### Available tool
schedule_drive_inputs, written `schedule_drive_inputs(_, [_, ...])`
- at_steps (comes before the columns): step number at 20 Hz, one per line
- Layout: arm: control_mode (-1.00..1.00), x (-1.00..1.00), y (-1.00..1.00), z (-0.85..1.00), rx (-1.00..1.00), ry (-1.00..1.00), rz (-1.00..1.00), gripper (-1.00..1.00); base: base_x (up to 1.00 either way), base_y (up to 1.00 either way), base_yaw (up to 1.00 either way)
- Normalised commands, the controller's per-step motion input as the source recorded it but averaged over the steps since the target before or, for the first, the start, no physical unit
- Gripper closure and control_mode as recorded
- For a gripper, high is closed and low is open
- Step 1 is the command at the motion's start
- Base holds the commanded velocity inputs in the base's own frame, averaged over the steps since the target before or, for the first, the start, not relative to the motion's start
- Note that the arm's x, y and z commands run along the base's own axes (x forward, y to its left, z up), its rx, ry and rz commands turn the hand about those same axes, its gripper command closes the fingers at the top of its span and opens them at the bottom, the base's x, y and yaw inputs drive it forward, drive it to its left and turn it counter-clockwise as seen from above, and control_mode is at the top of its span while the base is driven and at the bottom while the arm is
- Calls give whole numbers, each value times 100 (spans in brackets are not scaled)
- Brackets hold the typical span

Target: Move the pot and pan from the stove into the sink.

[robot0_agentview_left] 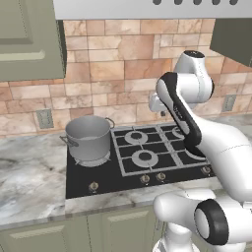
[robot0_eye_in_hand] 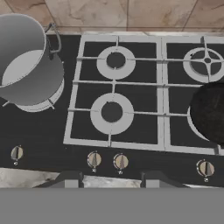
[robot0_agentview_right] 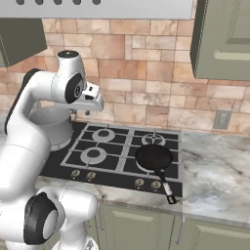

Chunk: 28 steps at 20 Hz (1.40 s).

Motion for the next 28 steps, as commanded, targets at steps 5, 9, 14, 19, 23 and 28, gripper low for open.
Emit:
schedule_drive_inputs(5, [-100,0,-22,-9,3,0,0,-100,0,0,0])
schedule_drive_inputs(9, [-100,0,-11,-7,0,0,0,-100,0,0,0])
schedule_drive_inputs(14, [-100,1,42,-10,0,0,-10,-100,0,0,0])
schedule_drive_inputs(19, [-100,6,70,-12,0,-2,-15,-100,0,0,0])
schedule_drive_inputs(23, [-100,7,68,-18,0,-2,-14,-100,0,0,0])
schedule_drive_inputs(28, [-100,2,43,-31,7,0,-7,-100,0,0,0])
